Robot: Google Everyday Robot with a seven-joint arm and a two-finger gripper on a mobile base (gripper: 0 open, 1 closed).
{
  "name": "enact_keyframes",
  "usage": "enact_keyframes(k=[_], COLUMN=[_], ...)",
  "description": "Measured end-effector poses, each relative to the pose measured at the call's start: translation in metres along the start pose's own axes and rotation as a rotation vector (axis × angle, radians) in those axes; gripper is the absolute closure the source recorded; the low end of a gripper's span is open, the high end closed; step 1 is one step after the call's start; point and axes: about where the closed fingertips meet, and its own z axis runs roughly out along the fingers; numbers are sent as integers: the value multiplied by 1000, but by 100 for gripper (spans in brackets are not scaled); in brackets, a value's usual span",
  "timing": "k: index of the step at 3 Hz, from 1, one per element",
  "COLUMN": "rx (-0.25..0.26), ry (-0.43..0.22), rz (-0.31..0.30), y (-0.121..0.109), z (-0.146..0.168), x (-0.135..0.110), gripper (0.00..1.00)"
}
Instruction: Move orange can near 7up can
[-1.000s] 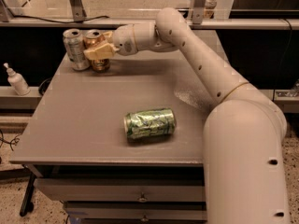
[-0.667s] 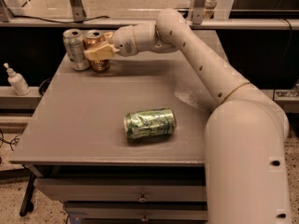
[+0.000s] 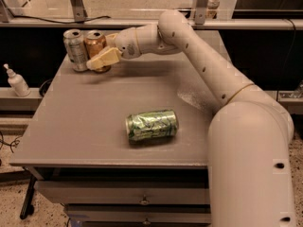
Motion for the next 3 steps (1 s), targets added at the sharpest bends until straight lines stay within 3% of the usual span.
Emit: enact_keyframes(k=[1,2,3], rx=[22,116,243], ry=[2,-7,-12], rz=[12,37,25], y=[-2,-13,-24], z=[-10,-54,-128], x=[4,12,12], gripper=[0,0,0])
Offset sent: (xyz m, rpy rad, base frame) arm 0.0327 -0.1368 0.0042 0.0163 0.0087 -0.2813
